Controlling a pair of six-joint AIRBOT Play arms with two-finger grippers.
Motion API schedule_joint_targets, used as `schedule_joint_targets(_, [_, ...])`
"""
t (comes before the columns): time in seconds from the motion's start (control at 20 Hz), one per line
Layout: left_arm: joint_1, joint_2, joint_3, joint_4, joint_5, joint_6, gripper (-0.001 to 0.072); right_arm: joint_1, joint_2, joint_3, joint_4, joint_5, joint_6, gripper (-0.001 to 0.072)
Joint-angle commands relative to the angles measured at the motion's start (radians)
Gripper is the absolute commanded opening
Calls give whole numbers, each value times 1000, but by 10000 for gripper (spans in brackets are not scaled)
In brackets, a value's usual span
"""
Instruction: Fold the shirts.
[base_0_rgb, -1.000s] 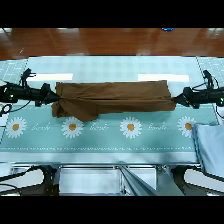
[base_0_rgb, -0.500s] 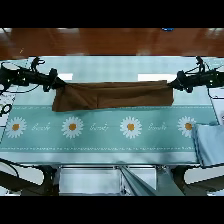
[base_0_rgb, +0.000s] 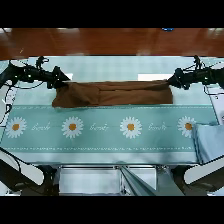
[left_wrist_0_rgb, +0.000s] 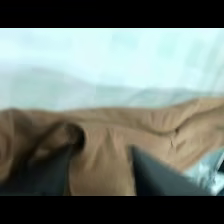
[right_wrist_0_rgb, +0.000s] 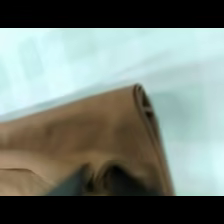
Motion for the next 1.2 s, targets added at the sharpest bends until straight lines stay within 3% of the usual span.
schedule_joint_targets(0.0, [17,-8,15,13,-126,5,511,-6,-5,6,29,22,28,392])
schedule_joint_targets(0.3, [193,296,0,228,-137,2,510,-236,205,48,-61,206,40,392])
schedule_joint_targets(0.4, [247,461,-111,275,-19,18,510,-321,292,25,-194,238,40,406])
schedule_joint_targets(0.5, [263,657,-327,261,130,36,510,-384,362,-71,-233,206,29,406])
schedule_joint_targets(0.6, [202,838,-565,220,209,122,510,-405,406,-210,-187,137,-43,406])
schedule_joint_targets(0.75, [60,982,-803,212,277,111,510,-369,380,-364,-63,47,-90,415])
schedule_joint_targets(0.95, [-91,975,-854,186,321,97,510,-273,236,-373,85,23,-100,416])
schedule_joint_targets(1.15, [-134,961,-854,185,380,47,510,-170,104,-292,111,47,-80,416])
